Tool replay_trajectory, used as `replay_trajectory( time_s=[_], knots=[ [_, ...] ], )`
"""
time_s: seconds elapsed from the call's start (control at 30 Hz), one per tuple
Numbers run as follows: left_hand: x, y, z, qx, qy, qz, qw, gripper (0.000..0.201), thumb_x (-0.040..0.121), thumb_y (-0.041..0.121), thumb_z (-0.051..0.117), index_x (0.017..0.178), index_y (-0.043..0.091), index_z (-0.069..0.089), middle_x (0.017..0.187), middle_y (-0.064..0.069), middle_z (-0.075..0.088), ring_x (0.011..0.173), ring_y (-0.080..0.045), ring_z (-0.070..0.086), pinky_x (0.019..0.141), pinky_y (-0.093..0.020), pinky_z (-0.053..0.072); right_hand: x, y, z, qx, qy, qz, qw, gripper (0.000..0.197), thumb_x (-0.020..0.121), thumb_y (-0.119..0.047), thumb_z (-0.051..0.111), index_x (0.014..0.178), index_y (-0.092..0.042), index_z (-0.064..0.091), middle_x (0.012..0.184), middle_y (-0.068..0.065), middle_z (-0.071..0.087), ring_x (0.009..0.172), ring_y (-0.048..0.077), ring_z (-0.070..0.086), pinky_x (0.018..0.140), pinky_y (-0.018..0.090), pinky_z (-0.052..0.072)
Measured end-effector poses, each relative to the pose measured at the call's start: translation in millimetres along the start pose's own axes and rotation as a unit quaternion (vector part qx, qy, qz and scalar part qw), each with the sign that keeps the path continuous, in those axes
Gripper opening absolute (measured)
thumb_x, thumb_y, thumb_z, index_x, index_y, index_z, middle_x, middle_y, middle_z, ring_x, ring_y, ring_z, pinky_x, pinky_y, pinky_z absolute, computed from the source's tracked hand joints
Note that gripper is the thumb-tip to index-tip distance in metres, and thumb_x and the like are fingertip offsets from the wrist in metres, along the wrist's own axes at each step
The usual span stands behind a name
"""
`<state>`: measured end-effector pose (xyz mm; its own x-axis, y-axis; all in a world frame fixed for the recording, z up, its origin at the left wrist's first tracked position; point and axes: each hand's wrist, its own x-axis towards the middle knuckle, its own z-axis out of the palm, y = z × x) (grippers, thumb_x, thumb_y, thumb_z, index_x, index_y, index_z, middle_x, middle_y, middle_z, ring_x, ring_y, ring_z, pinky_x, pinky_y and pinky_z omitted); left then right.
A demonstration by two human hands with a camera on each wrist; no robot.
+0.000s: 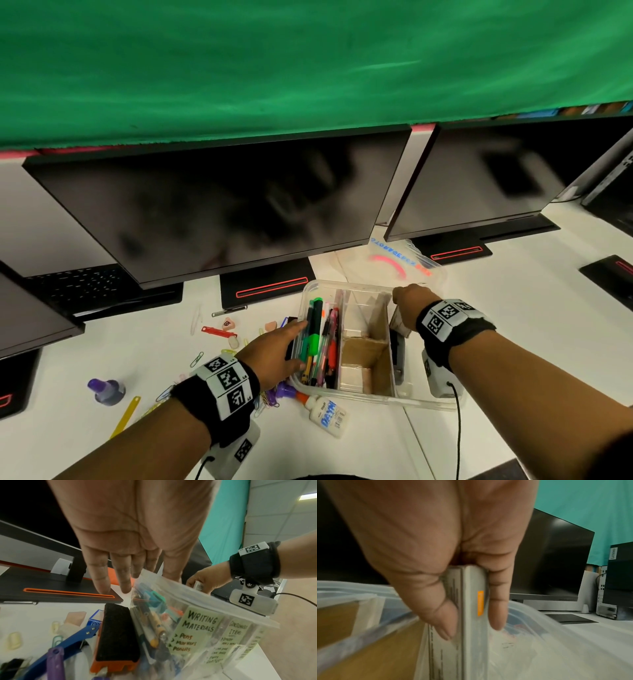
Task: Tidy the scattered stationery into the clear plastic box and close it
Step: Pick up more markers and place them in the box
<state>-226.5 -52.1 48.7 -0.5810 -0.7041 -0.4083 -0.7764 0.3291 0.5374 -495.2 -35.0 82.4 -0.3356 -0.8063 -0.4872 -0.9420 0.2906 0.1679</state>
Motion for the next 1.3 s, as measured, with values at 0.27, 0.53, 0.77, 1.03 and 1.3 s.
replay_trajectory(
  time_s=[0.27,0.53,0.77,1.03,1.3],
  knots=[
    [2,-1,0,-0.008,0.002,0.002,1.0,0.077,0.088,0.027,0.062,0.148,0.036,0.014,0.153,0.006,0.032,0.135,-0.015,0.041,0.107,-0.032,0.04,-16,3,-3,0.029,-0.118,-0.068,0.99,0.035,0.079,-0.005,0.058,0.113,0.004,0.062,0.103,0.014,0.066,0.089,0.023,0.065,0.063,0.025,0.048],
    [3,-1,1,-0.012,0.003,-0.006,1.0,0.077,0.087,0.029,0.064,0.148,0.037,0.017,0.151,0.007,0.035,0.132,-0.016,0.044,0.104,-0.032,0.043,-31,-1,37,0.067,-0.176,-0.096,0.977,0.045,0.069,-0.009,0.075,0.112,-0.006,0.061,0.112,0.008,0.065,0.101,0.023,0.063,0.081,0.03,0.051],
    [4,-3,2,-0.008,0.005,-0.008,1.0,0.076,0.087,0.03,0.063,0.147,0.037,0.017,0.149,0.005,0.04,0.129,-0.018,0.047,0.099,-0.034,0.046,-48,9,36,0.184,-0.22,-0.073,0.955,0.017,0.074,-0.014,0.075,0.07,-0.021,0.061,0.063,-0.008,0.057,0.058,0.004,0.054,0.054,0.013,0.046],
    [4,-7,4,-0.05,-0.002,-0.01,0.999,0.075,0.087,0.029,0.064,0.146,0.04,0.018,0.146,0.003,0.044,0.129,-0.017,0.049,0.098,-0.035,0.048,-53,8,43,0.267,-0.238,-0.07,0.931,0.025,0.076,0.003,0.069,0.091,-0.016,0.064,0.081,-0.002,0.059,0.073,0.016,0.062,0.073,0.025,0.057],
    [0,-14,4,-0.077,0.02,0.005,0.997,0.072,0.087,0.035,0.062,0.145,0.039,0.02,0.142,0.002,0.048,0.126,-0.019,0.051,0.101,-0.038,0.047,-50,13,44,0.239,-0.239,-0.067,0.939,0.036,0.072,-0.011,0.073,0.101,-0.024,0.058,0.1,-0.005,0.06,0.082,0.015,0.061,0.059,0.022,0.053]
  ],
)
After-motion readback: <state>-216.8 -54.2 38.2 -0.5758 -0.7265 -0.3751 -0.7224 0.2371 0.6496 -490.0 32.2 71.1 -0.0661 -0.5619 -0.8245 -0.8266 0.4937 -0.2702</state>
